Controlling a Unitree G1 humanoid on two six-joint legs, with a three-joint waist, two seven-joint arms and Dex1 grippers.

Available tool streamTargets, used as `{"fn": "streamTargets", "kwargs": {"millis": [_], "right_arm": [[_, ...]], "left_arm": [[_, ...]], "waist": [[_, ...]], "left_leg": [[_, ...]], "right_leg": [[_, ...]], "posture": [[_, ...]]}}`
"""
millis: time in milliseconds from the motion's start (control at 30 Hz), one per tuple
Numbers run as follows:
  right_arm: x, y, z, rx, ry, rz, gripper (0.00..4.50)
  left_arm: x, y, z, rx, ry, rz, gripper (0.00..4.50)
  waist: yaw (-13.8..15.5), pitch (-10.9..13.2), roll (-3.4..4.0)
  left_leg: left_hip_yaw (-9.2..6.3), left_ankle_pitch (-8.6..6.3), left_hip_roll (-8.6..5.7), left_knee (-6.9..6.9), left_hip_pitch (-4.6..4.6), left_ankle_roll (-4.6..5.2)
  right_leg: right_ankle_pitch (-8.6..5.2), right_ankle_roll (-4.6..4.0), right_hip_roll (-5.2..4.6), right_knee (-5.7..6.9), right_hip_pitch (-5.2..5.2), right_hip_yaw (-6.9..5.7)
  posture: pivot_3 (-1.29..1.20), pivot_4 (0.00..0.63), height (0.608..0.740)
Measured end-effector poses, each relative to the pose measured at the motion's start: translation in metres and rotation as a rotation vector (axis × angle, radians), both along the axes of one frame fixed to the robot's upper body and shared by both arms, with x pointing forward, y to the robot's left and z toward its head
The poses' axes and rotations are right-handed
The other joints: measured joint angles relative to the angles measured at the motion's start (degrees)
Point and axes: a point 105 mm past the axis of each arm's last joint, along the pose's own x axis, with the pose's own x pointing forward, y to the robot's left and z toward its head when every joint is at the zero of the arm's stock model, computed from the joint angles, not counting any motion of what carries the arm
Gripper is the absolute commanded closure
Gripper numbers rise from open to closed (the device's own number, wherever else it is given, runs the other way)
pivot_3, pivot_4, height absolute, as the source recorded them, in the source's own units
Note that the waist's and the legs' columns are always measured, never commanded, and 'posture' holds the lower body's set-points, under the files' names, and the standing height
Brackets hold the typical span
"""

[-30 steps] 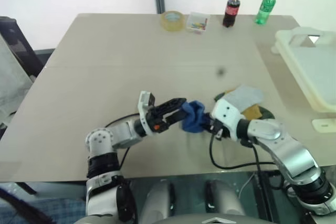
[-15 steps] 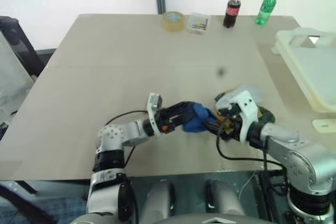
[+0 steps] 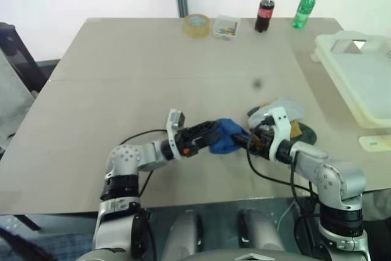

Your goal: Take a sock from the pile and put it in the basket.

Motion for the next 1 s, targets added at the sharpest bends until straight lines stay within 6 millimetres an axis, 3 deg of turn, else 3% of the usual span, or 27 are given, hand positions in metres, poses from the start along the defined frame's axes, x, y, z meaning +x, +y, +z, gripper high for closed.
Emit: {"fn": "streamTargets", "kwargs": {"millis": [233,633,1000], "right_arm": [[0.002,0.019,-0.001,-0.002,-0.021,0.113,0.05],[0.001,0.028,-0.003,-0.013,-0.024,0.216,0.05],[0.034,0.017,0.005,-0.174,-0.006,0.414,0.05]], "left_arm": [[-0.005,0.011,-0.002,0.017,-0.008,0.029,0.00],[-0.006,0.013,-0.002,0.029,-0.010,0.034,0.00],[-0.005,0.014,-0.002,0.032,-0.012,0.026,0.00]], "waist": [[-1.3,0.0,0.01],[-1.3,0.0,0.01],[-1.2,0.0,0.02]], "left_leg": [[0.03,0.00,0.04,-0.01,0.02,-0.01],[0.04,0.00,0.04,-0.02,0.00,-0.01],[0.08,0.00,-0.01,-0.01,-0.02,-0.01]], "right_leg": [[0.01,0.00,0.04,0.02,-0.02,0.06],[0.01,0.01,0.05,0.02,-0.05,0.07],[0.06,0.07,0.06,0.02,-0.07,0.13]], "posture": [[0.00,0.150,0.740],[0.00,0.150,0.740],[0.00,0.150,0.740]]}}
